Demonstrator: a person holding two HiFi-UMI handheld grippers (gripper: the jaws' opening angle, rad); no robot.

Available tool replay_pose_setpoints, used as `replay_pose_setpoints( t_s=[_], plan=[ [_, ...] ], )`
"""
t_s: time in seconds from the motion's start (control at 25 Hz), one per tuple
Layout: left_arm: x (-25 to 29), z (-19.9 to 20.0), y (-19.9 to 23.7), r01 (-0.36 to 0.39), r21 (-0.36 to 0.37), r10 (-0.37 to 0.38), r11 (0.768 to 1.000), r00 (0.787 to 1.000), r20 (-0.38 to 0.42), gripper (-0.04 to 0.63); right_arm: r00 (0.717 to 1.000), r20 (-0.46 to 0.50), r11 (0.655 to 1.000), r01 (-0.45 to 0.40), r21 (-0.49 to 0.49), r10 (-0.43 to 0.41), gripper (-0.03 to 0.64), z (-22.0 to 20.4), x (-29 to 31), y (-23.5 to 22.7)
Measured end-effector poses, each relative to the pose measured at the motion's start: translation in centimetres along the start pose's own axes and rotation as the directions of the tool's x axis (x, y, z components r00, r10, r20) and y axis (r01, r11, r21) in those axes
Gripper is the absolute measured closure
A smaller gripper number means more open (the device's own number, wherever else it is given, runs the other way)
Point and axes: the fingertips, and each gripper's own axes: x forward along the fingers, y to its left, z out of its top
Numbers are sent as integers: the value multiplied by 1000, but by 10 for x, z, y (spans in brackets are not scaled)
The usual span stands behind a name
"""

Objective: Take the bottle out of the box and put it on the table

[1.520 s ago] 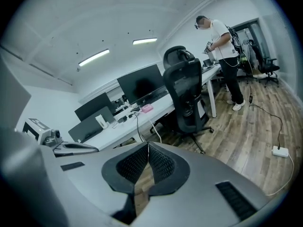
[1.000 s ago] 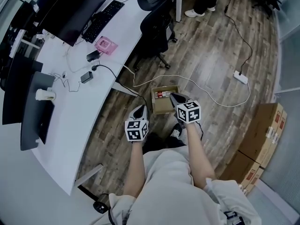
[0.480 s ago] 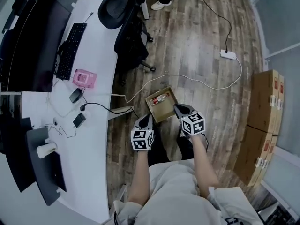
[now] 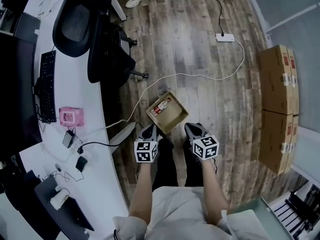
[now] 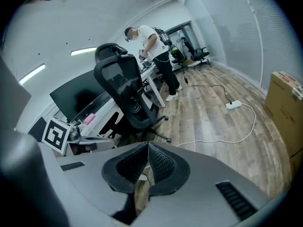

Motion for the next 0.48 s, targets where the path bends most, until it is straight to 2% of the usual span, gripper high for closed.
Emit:
replay_pose_setpoints(
  t_s=[0.24,0.48],
  plan=[
    [68,-25,-23,83,90,-77,992,994,-72,580,999,35,999,31,-43,-30,575,-17,11,-39],
    [135,-77,-30,155,171,-129,973,980,-154,578,998,34,998,55,-17,-54,575,-66,36,-94]
  ],
)
